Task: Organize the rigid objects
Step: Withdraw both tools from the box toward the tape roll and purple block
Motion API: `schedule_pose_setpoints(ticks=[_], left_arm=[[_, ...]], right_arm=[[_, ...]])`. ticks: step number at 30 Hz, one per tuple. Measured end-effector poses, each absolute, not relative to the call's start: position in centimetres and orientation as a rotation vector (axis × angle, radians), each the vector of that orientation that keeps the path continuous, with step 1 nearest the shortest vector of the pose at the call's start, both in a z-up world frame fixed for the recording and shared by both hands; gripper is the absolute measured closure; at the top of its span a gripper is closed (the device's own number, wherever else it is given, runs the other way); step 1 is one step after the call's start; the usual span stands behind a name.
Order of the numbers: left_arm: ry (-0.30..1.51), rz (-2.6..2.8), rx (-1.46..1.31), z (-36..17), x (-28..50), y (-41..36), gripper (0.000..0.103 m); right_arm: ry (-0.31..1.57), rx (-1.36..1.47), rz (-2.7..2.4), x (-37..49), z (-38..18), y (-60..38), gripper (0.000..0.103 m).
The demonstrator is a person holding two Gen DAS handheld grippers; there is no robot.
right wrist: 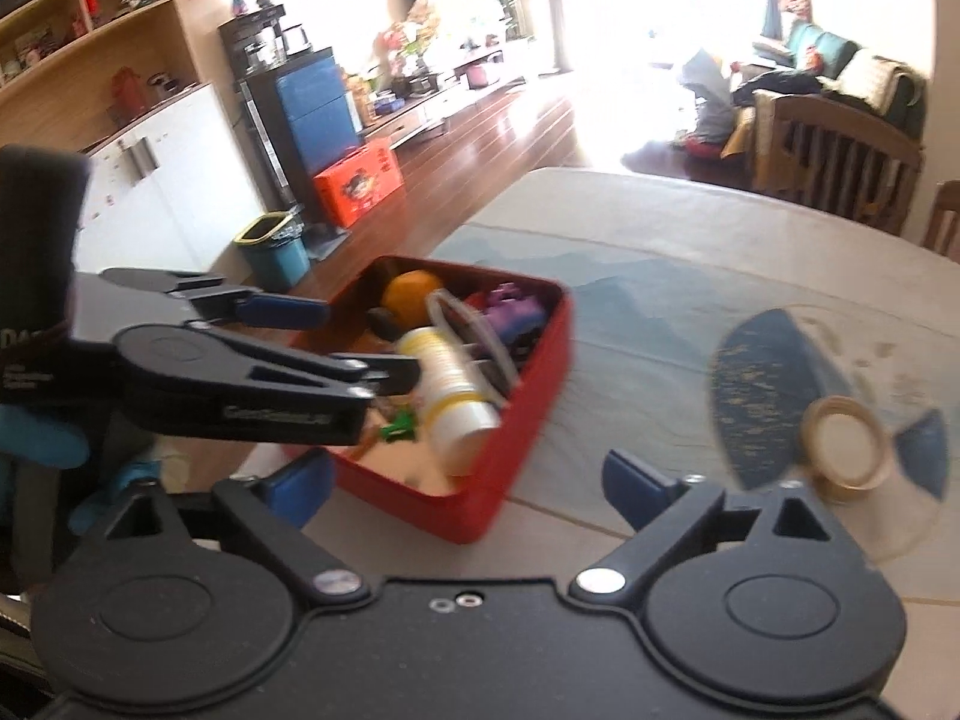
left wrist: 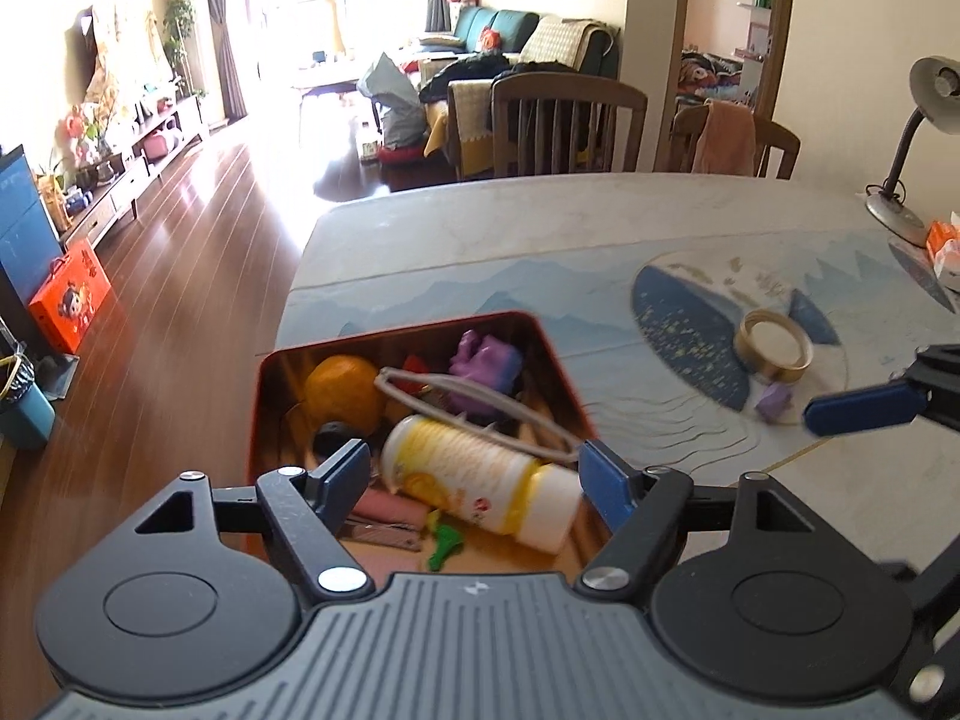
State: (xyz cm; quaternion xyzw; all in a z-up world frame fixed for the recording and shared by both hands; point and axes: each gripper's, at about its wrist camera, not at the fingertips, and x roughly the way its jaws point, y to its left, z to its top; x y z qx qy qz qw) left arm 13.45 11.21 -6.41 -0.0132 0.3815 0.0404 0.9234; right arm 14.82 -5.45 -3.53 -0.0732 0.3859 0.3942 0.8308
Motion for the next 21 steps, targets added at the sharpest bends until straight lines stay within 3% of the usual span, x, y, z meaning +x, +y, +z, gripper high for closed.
schedule_pose_setpoints(ticks=[4,21], left_arm=[[0.769,0.075,-0.033,-6.0,13.8,9.5,0.022],[0.759,0.034,0.001,-6.8,17.2,-0.4,0.021]], right_arm=[[0.796,-0.154,0.787,15.6,-3.3,-8.1,0.001],[0.736,-0.103,0.643,22.0,-4.3,-19.6,0.000]])
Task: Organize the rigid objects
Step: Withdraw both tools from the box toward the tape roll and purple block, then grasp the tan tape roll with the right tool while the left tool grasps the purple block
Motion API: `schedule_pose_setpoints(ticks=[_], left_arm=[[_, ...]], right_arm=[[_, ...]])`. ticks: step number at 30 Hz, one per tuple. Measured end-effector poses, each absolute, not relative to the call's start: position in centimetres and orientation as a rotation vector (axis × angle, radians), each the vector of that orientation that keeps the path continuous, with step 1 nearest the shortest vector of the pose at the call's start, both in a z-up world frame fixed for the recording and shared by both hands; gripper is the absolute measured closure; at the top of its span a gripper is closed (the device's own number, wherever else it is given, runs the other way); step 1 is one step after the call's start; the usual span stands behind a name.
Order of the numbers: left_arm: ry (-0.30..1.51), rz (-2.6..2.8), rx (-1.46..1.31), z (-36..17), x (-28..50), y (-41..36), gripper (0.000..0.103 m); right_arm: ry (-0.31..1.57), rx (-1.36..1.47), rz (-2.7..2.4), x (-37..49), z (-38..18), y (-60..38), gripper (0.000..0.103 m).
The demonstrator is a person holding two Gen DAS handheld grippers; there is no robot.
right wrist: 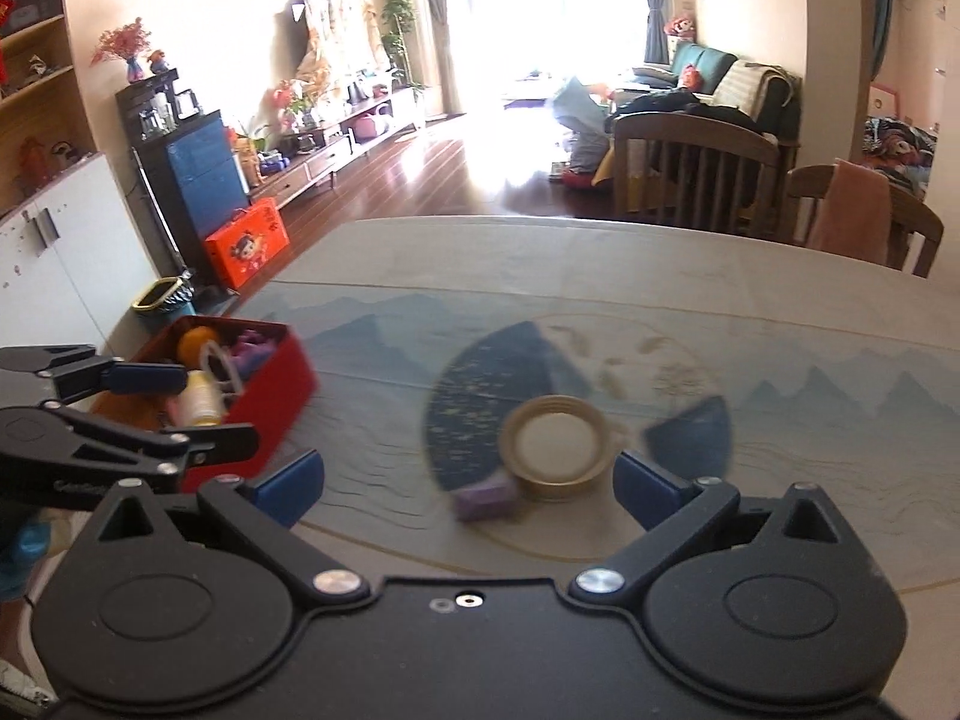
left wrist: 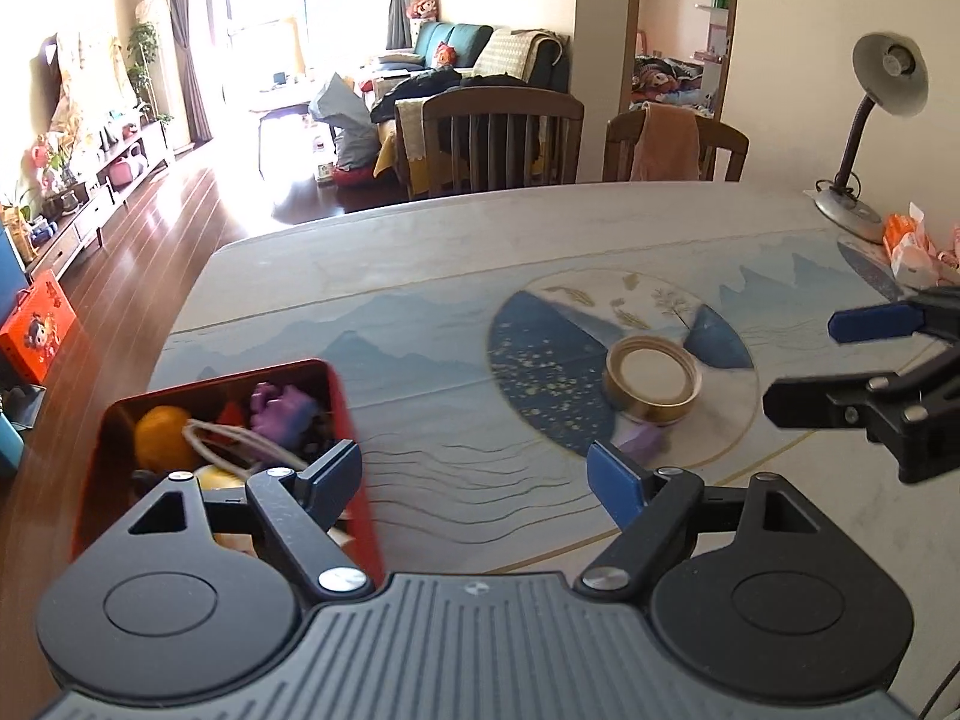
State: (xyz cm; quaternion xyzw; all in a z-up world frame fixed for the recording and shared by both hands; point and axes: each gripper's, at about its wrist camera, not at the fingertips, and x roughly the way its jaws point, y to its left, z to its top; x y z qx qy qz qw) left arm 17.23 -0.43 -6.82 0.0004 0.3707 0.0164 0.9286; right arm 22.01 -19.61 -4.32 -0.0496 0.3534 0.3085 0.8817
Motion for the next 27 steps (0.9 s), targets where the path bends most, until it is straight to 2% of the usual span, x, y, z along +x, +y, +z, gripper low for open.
schedule_pose_setpoints(ticks=[12,27], left_arm=[[0.810,0.023,0.009,-10.2,20.5,-6.5,0.021],[0.884,-0.006,0.028,-14.6,24.8,-10.0,0.021]], right_arm=[[0.805,-0.129,0.628,27.8,-7.0,-22.5,0.000],[0.943,-0.152,0.699,33.1,-11.4,-19.0,0.000]])
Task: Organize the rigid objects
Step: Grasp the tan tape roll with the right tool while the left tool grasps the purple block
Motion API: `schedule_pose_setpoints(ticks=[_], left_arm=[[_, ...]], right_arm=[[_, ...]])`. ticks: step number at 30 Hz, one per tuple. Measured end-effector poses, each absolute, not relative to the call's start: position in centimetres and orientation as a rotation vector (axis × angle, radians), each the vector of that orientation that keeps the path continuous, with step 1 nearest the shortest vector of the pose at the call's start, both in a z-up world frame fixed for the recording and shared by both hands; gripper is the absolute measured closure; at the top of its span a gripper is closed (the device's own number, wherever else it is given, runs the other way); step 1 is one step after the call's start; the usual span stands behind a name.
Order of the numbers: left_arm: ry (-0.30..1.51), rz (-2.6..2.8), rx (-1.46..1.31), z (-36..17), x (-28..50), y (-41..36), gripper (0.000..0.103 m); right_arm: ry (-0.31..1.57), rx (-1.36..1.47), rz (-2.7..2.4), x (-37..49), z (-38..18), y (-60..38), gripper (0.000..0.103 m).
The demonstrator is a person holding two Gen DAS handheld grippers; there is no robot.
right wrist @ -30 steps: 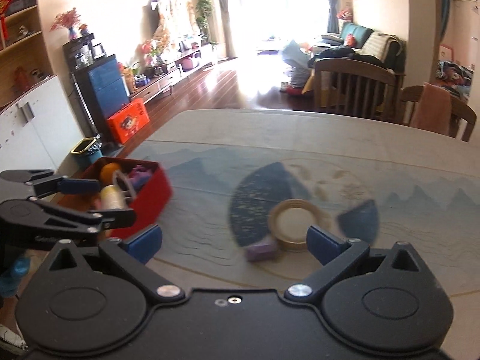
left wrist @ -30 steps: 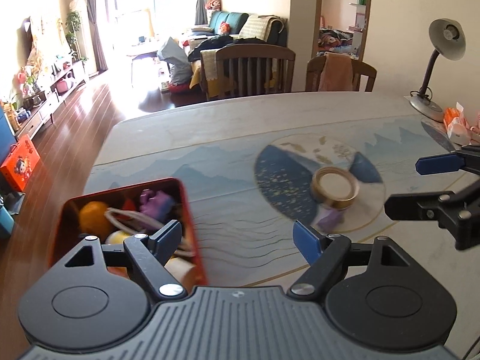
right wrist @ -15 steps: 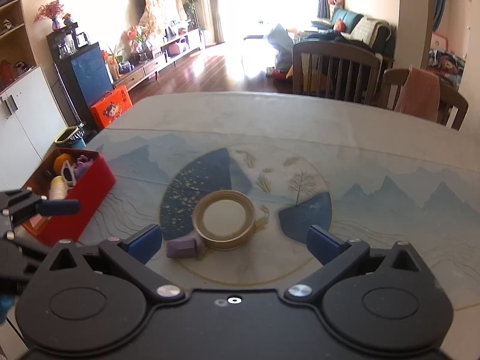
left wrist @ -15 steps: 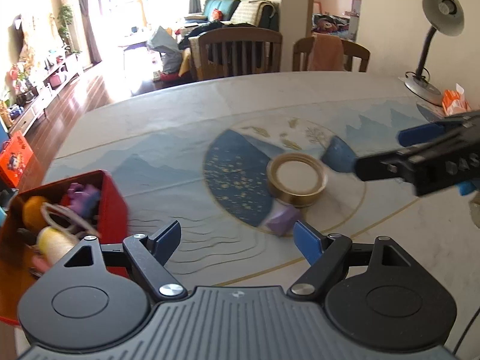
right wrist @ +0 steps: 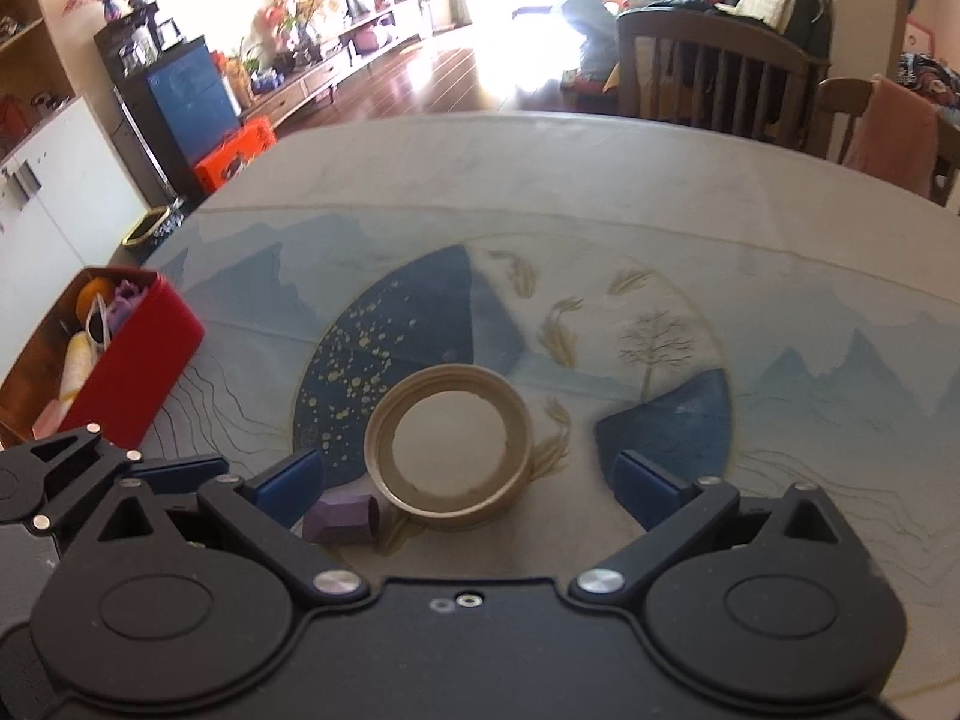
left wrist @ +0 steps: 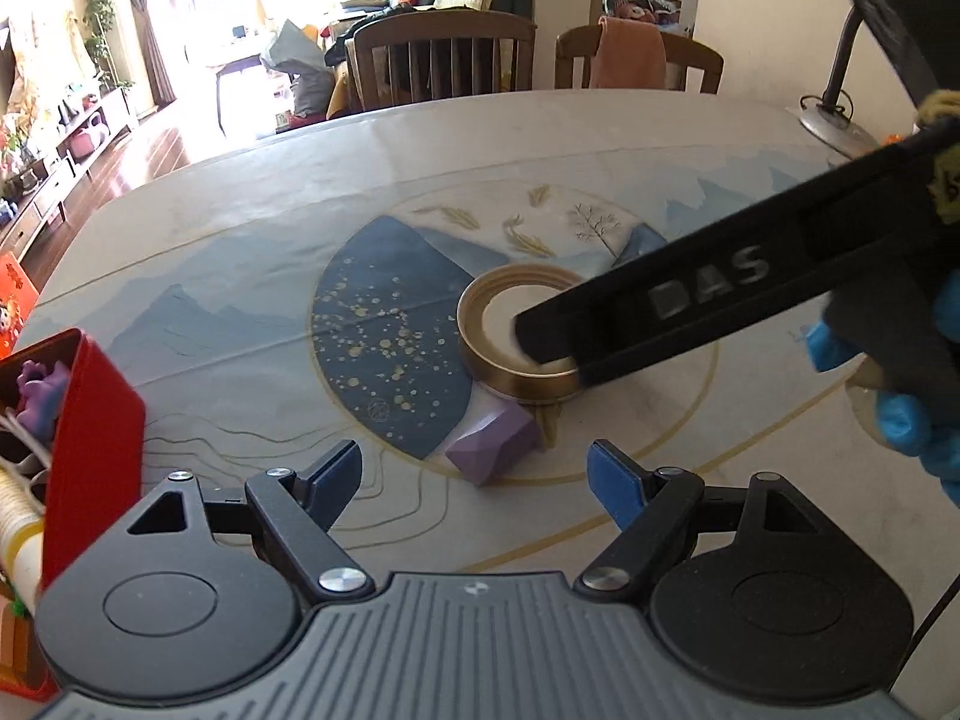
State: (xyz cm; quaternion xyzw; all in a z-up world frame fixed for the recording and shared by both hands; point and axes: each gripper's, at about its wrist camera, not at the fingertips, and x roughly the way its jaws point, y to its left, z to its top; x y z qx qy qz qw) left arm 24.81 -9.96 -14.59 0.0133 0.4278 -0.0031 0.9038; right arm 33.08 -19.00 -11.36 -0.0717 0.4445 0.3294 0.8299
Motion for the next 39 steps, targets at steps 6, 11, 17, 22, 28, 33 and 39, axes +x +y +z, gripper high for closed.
schedule_pose_setpoints(ticks=[6,11,17,22,28,33,39], left_arm=[[0.904,0.009,0.067,-16.1,26.1,-10.2,0.021],[0.918,0.001,0.080,-16.8,26.8,-10.4,0.021],[0.904,-0.046,0.077,-16.7,27.1,-10.6,0.045],[0.905,-0.067,0.070,-16.6,27.2,-10.6,0.060],[0.914,-0.060,0.075,-16.5,27.3,-10.9,0.065],[0.928,-0.037,0.080,-16.3,27.2,-10.9,0.065],[0.943,-0.006,0.078,-16.1,26.7,-10.5,0.065]], right_arm=[[0.980,-0.178,0.722,34.1,-12.9,-17.2,0.001],[0.997,-0.194,0.727,34.6,-13.9,-16.2,0.001],[0.995,-0.205,0.733,34.9,-14.2,-15.8,0.010],[0.983,-0.222,0.732,34.8,-14.3,-15.7,0.014],[0.964,-0.233,0.722,34.8,-14.1,-16.2,0.026],[0.963,-0.200,0.690,34.9,-13.9,-17.6,0.026],[0.964,-0.181,0.665,34.2,-13.3,-20.2,0.026]])
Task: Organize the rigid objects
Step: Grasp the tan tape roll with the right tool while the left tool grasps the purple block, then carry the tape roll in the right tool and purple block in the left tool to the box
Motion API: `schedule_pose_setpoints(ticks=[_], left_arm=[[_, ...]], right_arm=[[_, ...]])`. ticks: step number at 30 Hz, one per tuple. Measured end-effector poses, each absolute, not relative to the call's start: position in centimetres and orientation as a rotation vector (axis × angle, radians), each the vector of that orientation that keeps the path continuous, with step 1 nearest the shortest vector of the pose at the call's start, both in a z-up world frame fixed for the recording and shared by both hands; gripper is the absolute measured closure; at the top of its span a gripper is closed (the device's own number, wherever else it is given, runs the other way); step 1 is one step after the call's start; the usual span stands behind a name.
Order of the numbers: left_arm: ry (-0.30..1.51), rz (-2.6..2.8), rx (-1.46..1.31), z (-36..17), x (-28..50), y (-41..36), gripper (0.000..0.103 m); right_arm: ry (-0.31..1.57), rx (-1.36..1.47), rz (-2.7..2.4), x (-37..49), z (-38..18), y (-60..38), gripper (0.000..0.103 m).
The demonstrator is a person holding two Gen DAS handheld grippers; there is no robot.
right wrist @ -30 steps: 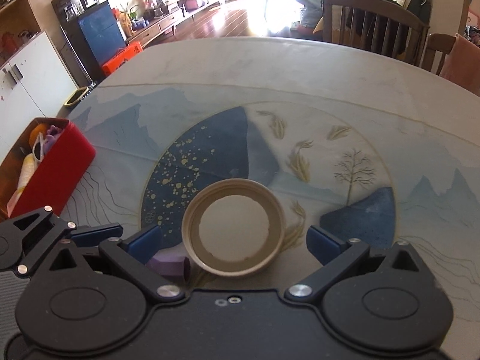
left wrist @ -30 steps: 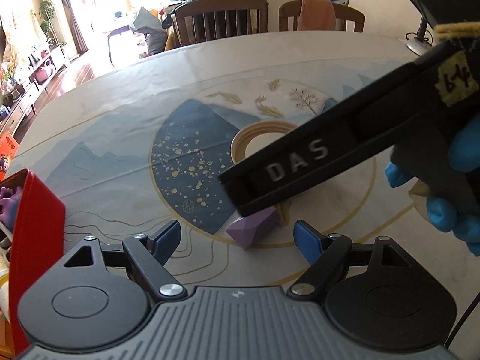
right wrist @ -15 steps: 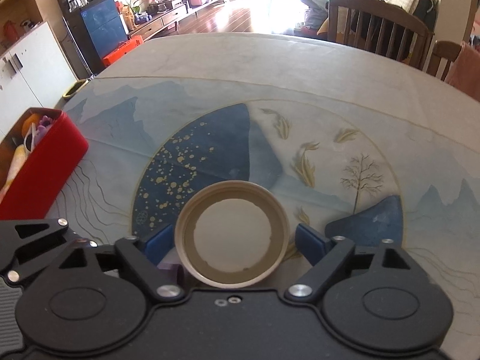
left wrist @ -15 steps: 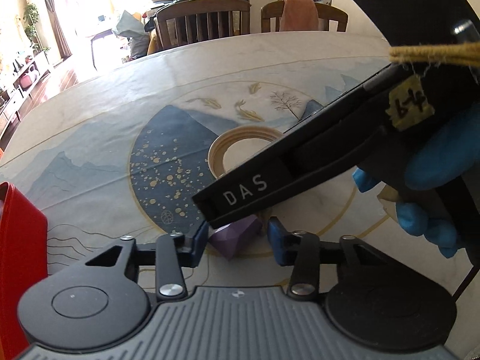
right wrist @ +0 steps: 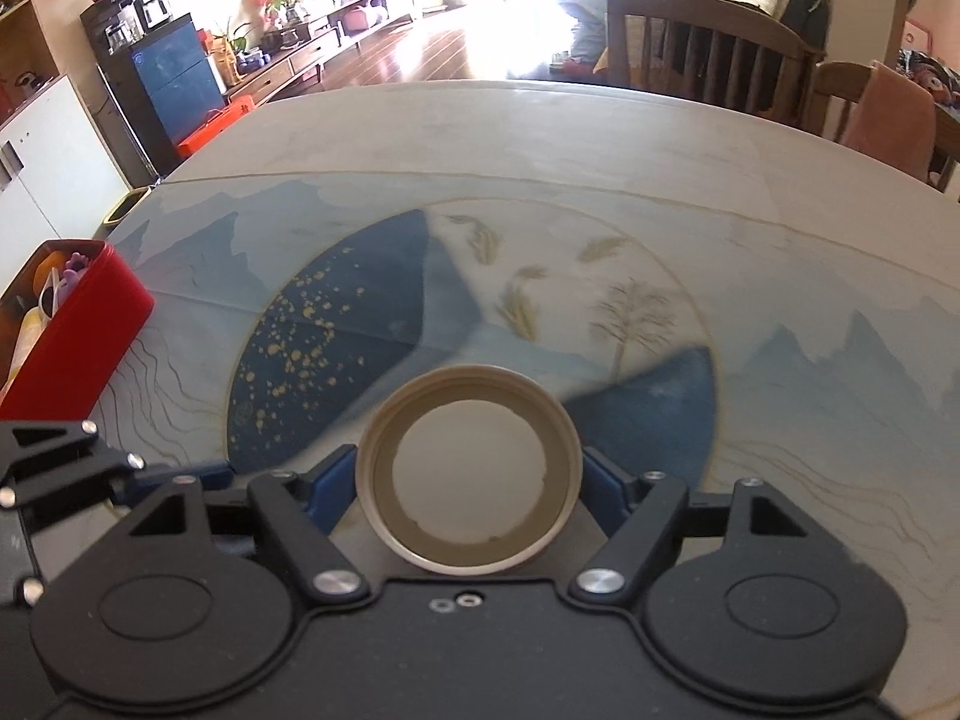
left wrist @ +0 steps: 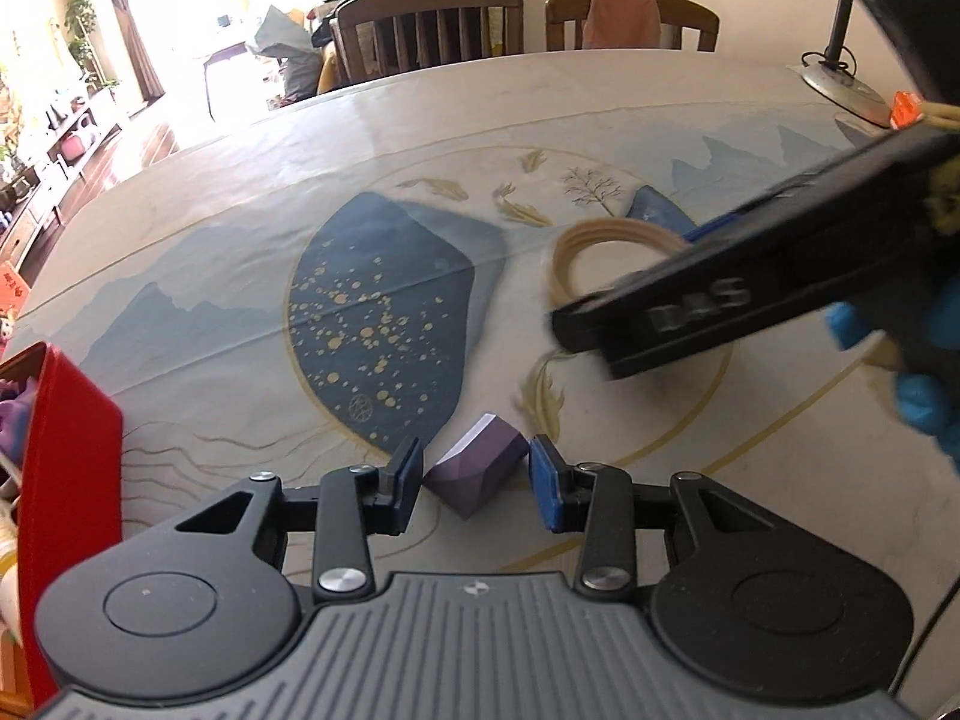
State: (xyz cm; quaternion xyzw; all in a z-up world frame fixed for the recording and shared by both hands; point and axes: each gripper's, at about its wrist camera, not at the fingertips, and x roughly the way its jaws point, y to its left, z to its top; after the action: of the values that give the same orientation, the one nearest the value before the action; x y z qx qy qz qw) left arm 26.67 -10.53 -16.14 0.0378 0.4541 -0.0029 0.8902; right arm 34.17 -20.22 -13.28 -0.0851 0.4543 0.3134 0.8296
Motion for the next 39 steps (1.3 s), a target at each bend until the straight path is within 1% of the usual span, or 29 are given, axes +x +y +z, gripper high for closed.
schedule_pose_setpoints(ticks=[7,22,29,39], left_arm=[[0.951,0.028,0.054,-15.3,25.4,-9.8,0.065],[0.895,0.092,-0.030,-10.5,21.3,-7.9,0.065],[0.856,0.096,-0.067,-8.3,19.1,-5.1,0.065],[0.836,0.106,-0.069,-6.4,16.0,0.6,0.065]], right_arm=[[0.965,-0.161,0.666,32.0,-12.2,-22.2,0.026],[0.904,-0.180,0.730,26.1,-7.6,-22.6,0.026],[0.868,-0.167,0.755,23.3,-5.4,-20.8,0.026],[0.841,-0.155,0.809,19.5,-3.7,-14.9,0.026]])
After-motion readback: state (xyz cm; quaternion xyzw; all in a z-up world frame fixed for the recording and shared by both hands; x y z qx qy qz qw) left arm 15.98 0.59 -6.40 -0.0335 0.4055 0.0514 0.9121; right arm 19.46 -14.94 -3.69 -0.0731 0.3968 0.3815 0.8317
